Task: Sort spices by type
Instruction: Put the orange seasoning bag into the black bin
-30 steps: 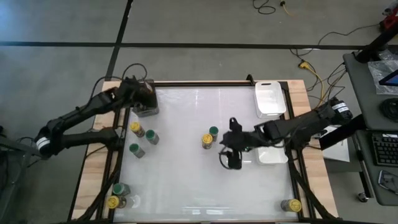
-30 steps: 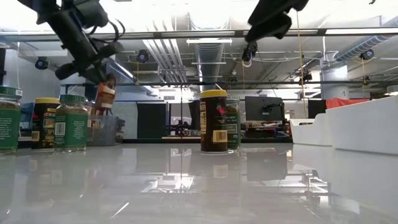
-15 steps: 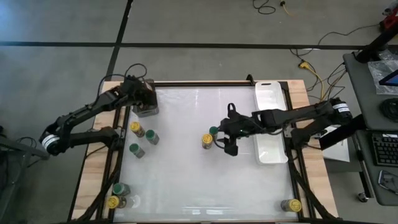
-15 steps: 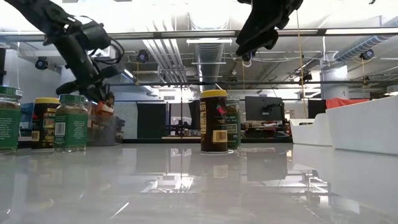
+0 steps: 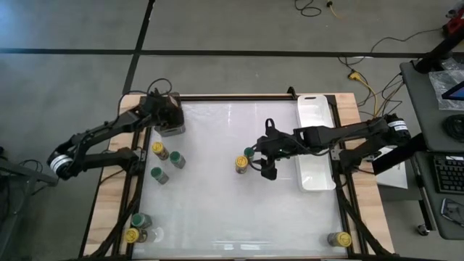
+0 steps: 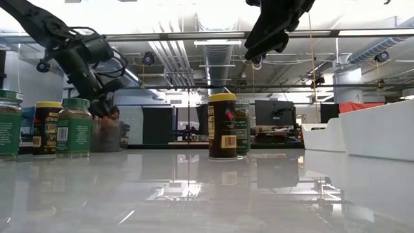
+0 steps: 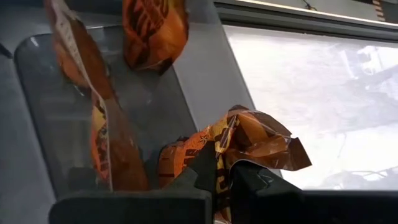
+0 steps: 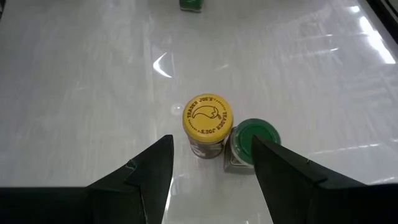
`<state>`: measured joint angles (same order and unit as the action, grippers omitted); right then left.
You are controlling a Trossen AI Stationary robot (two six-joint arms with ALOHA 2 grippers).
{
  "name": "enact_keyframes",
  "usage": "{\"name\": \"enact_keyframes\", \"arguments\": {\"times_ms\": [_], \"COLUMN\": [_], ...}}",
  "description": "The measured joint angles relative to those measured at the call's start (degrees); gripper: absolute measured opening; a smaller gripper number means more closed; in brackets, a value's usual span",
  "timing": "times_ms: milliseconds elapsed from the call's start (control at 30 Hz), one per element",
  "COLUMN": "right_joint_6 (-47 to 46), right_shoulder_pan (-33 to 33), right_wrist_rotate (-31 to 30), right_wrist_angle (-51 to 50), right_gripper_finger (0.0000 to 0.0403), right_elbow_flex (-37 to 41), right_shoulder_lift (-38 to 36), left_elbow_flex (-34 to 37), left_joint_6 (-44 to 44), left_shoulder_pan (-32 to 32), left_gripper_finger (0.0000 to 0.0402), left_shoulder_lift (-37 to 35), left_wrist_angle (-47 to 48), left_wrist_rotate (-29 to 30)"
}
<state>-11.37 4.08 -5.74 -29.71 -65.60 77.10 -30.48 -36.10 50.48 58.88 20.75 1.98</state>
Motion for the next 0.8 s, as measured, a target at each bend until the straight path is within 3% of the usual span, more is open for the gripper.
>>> {"name": "enact_keyframes", "arguments": {"times_ms": [467, 800], "right_joint_6": [-0.2, -0.2], "right_shoulder_pan": [0.0, 0.0], "right_wrist_rotate": [0.0, 0.0], "right_wrist_angle": [0.0, 0.0], "right_gripper_finger": [0.0205, 0.0205], "right_elbow_flex": [0.0, 0.0], "right_shoulder_lift": [0.0, 0.0], "left_elbow_flex": [-2.5, -0.2], "left_joint_6": [-1.6, -6.0], "left_shoulder_pan": [0.0, 0.0], "left_gripper_finger": [0.0, 0.0], "left_shoulder_lift": [0.2, 0.2], "left_wrist_angle": [-0.3, 0.2], "left_wrist_rotate": [0.4, 3.3]}}
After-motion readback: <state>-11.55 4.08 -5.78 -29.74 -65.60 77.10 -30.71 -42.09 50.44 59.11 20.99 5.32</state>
